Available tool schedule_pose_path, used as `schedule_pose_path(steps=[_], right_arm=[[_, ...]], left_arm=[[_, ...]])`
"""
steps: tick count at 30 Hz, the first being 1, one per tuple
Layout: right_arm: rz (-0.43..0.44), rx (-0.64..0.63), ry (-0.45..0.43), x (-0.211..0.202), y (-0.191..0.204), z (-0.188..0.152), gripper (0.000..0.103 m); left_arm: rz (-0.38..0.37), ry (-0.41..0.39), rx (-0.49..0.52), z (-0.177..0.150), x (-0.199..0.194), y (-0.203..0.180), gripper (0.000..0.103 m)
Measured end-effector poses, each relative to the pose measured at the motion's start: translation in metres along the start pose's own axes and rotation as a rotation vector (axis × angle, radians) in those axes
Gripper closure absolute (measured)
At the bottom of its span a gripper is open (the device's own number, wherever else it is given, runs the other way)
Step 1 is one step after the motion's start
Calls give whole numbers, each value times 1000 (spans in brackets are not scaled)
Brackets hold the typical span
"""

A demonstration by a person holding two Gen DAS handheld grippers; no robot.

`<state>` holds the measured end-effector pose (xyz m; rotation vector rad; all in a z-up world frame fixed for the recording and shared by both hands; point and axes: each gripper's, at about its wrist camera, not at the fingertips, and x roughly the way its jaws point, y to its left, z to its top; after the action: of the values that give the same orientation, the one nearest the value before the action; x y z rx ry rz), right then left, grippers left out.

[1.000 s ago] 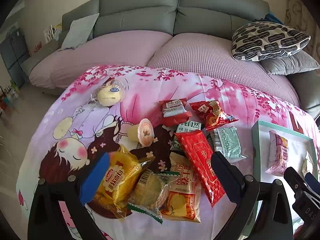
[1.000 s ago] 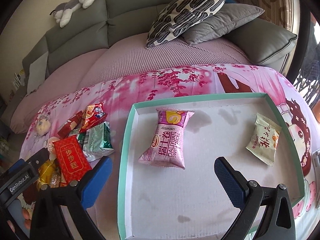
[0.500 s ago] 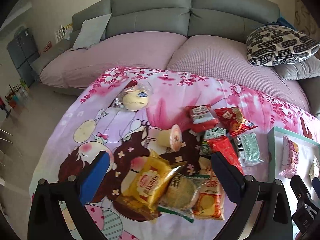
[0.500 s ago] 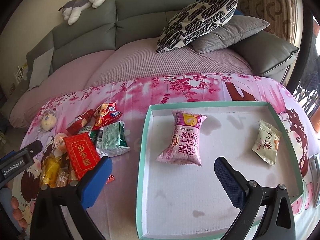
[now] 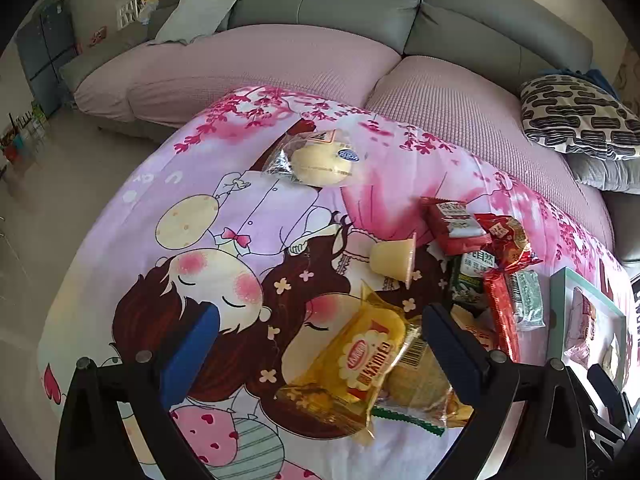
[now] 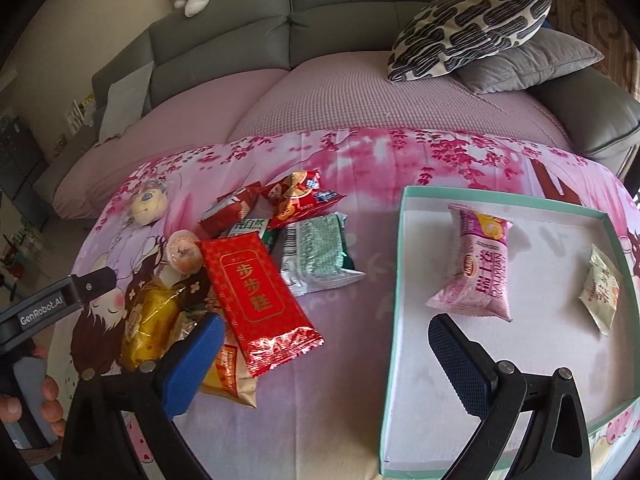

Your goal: Organize snacks

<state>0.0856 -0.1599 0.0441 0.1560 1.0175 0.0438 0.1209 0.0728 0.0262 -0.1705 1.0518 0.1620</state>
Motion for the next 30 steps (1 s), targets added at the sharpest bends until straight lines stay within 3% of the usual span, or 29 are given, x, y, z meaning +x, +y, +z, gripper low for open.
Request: schedule_pose_path(steps=[3, 7, 13, 21, 30], right_arm=[[20, -36, 22, 8, 12, 2, 0], [37, -73, 61, 22, 24, 3, 0], [-1, -112, 100, 39, 32, 5, 0], [91, -127, 152, 60, 33, 14, 0], [178, -94, 219, 79, 19, 25, 10]], left_arm=[[-23, 2, -20, 1, 6, 7, 2], [-112, 18, -62, 4, 14, 11, 2], [-122, 45, -43, 3, 25, 6, 2], [-158, 74, -67, 0, 37, 8, 2], [-149, 132, 56, -7, 50, -14, 2]])
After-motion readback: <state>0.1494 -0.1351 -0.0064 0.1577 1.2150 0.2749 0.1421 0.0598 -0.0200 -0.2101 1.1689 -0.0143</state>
